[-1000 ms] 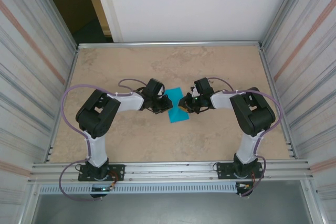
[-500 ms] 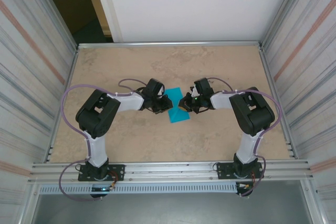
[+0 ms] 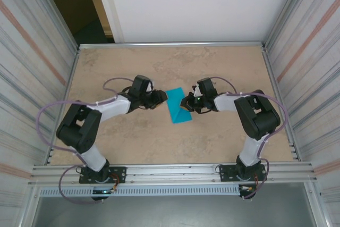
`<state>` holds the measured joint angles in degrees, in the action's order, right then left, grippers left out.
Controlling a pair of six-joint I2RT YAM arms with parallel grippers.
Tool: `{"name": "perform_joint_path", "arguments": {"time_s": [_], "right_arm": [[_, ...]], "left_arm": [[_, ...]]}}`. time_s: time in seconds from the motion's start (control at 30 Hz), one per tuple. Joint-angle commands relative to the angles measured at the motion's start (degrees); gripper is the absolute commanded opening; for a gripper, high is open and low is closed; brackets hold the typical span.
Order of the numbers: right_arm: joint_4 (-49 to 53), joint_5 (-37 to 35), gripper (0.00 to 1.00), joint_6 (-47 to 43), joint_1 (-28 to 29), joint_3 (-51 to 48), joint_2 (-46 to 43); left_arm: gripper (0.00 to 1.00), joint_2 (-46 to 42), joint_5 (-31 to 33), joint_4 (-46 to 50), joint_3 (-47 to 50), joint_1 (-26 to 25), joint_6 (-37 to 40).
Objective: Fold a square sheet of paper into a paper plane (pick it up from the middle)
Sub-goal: Pick up the paper from the center of the table, then turn over the paper at the center of the table.
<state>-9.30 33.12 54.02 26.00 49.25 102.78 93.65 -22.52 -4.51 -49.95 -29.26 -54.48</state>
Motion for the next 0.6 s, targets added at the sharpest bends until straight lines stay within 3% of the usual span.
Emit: {"name": "perform_joint_path", "arguments": {"time_s": [0.0, 0.3, 0.4, 0.57], "right_arm": [[-2.50, 1.75, 0.09, 0.01, -0.48, -0.14, -4.73], [-5.11, 8.13, 0.10, 3.87, -2.96, 4.60, -13.24], [-6.56, 10.35, 0.11, 5.87, -3.58, 6.16, -14.60], [-10.72, 13.12, 0.11, 10.05, -4.25, 6.98, -14.89]], "left_arm": [[0.48, -3.85, -3.15, -6.96, 5.21, 1.36, -4.66], [0.85, -10.10, -8.79, -23.17, 10.32, 1.36, -12.38], [0.90, -10.41, -10.56, -28.16, 9.61, 0.88, -13.66], [0.90, -10.30, -12.31, -29.13, 5.44, -1.09, -12.02]]}}
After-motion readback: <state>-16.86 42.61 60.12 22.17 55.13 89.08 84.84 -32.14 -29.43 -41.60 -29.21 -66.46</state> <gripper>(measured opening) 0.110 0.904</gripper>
